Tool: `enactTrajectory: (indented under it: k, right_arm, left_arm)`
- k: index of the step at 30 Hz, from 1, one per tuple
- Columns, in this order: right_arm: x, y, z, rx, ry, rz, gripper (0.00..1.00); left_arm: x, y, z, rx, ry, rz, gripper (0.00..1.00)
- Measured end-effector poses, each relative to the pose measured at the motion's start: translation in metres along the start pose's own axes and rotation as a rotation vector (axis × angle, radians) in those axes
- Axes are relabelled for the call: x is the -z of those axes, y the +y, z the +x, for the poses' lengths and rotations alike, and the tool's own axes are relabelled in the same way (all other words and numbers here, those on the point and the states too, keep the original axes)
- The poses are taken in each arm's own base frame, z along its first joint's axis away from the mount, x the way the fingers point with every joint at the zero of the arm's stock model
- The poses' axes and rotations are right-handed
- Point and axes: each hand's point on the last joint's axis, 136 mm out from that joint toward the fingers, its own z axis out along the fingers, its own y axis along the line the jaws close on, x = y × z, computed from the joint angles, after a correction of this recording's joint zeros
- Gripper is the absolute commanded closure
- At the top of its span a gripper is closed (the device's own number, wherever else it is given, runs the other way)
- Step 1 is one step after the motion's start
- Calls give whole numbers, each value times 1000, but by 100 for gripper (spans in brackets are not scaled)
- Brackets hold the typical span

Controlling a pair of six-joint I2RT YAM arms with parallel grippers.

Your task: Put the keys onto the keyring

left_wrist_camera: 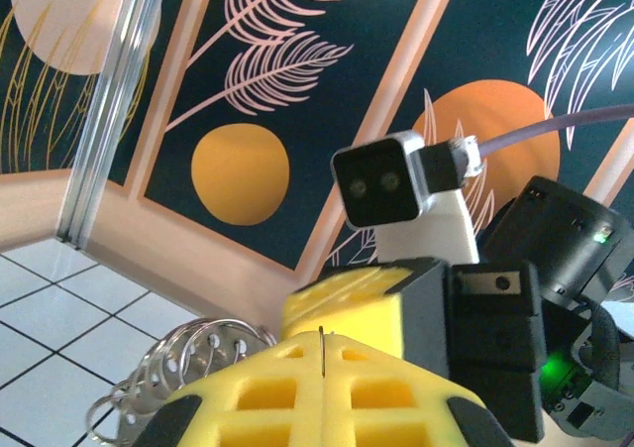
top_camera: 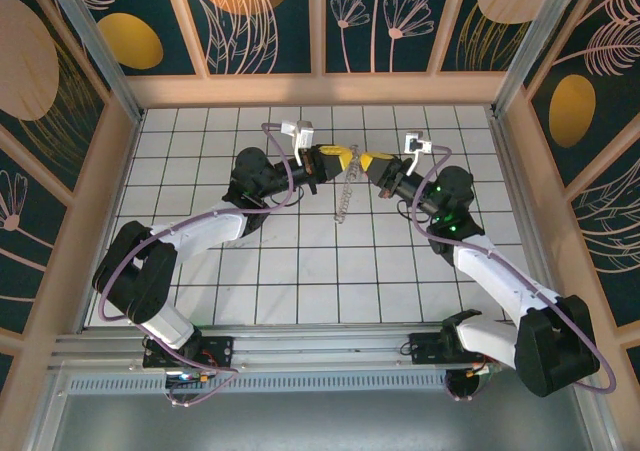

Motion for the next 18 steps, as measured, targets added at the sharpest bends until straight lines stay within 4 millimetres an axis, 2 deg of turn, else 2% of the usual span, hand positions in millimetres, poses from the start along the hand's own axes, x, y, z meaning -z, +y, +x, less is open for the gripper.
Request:
enactTrajectory:
  k: [10, 18]
  right_arm:
    - [1, -1, 2, -17, 9, 1, 100]
    - [11, 19, -12, 0, -40, -42, 100]
  left_arm:
    - [0, -1, -1, -5, -5, 3, 100]
    - [0, -1, -1, -5, -5, 4, 100]
